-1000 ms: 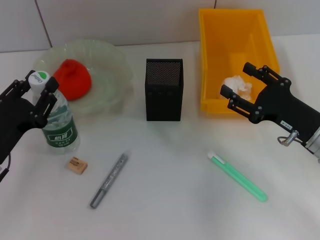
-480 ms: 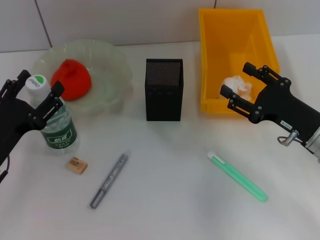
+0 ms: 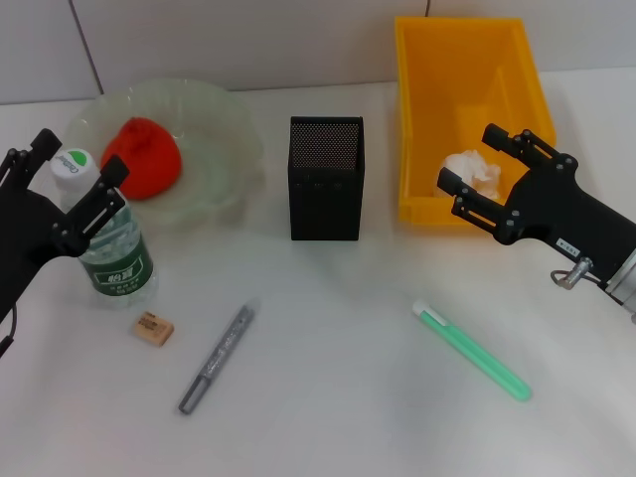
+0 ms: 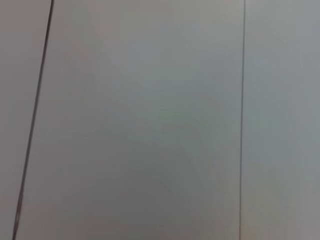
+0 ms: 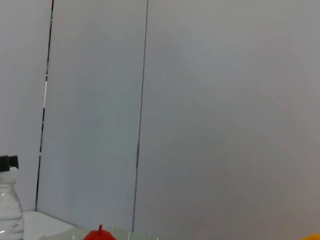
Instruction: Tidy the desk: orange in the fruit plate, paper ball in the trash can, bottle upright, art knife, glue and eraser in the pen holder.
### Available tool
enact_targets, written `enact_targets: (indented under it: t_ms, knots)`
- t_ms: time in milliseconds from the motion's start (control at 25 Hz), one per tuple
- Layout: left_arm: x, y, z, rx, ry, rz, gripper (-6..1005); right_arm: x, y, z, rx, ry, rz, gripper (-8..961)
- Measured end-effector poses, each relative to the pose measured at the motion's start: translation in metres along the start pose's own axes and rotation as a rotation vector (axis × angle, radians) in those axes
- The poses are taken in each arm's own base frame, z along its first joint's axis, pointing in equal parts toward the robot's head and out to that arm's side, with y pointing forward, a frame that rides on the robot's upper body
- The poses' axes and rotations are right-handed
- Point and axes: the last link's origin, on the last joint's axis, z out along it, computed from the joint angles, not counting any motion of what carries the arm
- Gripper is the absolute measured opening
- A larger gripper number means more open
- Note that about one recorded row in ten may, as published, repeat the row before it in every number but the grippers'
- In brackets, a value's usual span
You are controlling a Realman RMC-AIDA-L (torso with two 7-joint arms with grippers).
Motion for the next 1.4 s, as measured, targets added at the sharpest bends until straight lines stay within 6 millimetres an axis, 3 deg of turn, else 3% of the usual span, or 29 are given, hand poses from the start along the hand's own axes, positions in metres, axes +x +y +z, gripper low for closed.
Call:
enact_targets:
  t_ms: [720, 800, 1160, 1400]
  knots:
    - [0.011, 0.002, -0.004, -0.023, 0.072, 0.004, 855, -0.001, -0.001, 0.000, -0.002, -0.002, -0.002, 767]
    - [0.028, 0.000, -0.012, -0.053, 0.145, 0.023, 855, -0.001, -0.001, 0.000, -0.002, -0.002, -0.003, 767]
    - [0.035, -0.008, -0.010, -0.118, 0.118, 0.015, 851, -0.003, -0.002, 0.003, -0.022, 0.002, 0.017, 767]
    - [0.041, -0.021, 0.002, -0.189, 0.038, 0.035, 849, -0.006, 0.001, 0.006, -0.105, 0.031, 0.007, 767]
